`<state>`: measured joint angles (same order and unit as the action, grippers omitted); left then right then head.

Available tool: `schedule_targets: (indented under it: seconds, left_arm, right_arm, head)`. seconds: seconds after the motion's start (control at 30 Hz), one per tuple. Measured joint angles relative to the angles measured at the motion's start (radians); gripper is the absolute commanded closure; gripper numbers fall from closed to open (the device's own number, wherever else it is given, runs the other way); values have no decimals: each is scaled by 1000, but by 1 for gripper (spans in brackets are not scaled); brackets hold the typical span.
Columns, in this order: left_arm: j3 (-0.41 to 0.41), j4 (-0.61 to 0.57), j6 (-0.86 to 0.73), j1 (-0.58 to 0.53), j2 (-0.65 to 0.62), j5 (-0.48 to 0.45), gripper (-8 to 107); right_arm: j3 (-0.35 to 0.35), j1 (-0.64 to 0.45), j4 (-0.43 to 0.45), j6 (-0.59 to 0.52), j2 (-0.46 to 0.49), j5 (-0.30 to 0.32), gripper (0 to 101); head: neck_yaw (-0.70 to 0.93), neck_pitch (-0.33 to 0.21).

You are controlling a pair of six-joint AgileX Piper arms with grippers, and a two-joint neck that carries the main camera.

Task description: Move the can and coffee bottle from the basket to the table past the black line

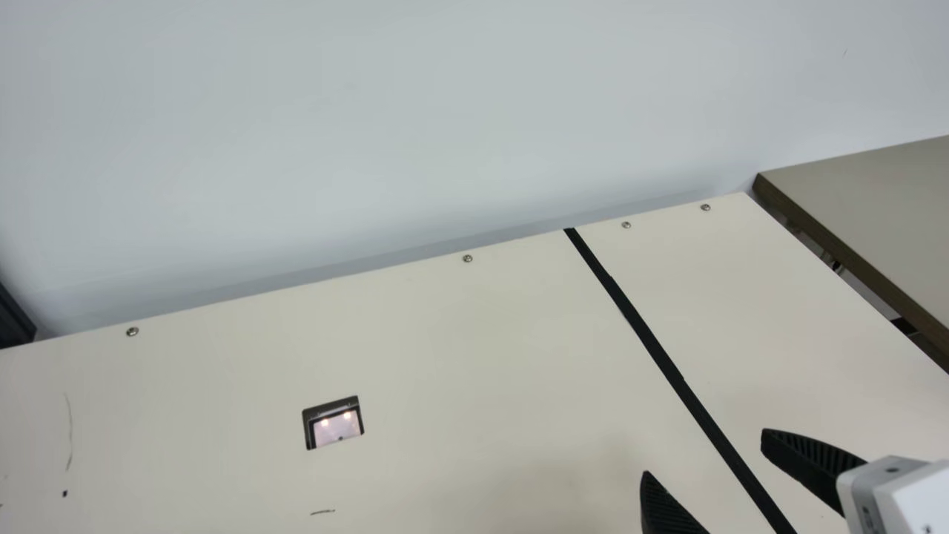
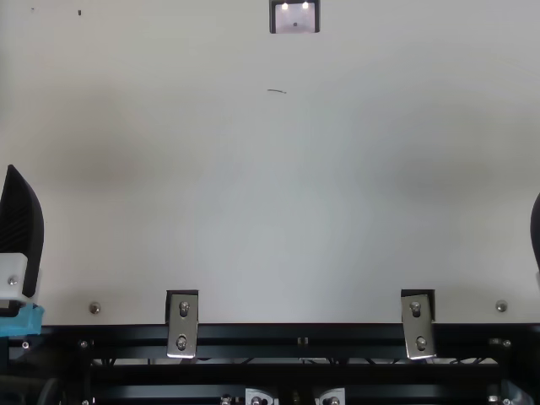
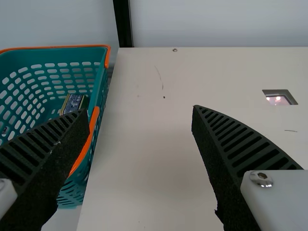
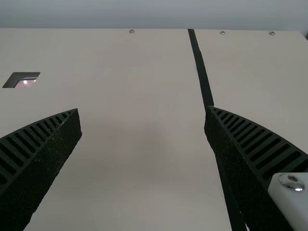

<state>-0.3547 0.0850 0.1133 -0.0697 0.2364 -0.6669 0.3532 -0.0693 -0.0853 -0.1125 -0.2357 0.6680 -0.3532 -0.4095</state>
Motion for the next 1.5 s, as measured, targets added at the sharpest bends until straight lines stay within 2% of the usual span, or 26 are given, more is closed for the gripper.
schedule_targets:
  seconds: [1.17, 1.33, 1.5]
  left_arm:
    - [0, 0, 0, 0, 0, 0, 9]
    - [0, 0, 0, 0, 0, 0, 9]
    - [0, 0, 0, 0, 0, 0, 9]
  right_arm:
    - [4, 1, 0, 1, 0, 3, 0]
    - [64, 8, -1, 12, -25, 23, 0]
    - [184, 26, -13, 33, -57, 81, 0]
  head:
    - [0, 0]
    - [0, 0]
    - [0, 0]
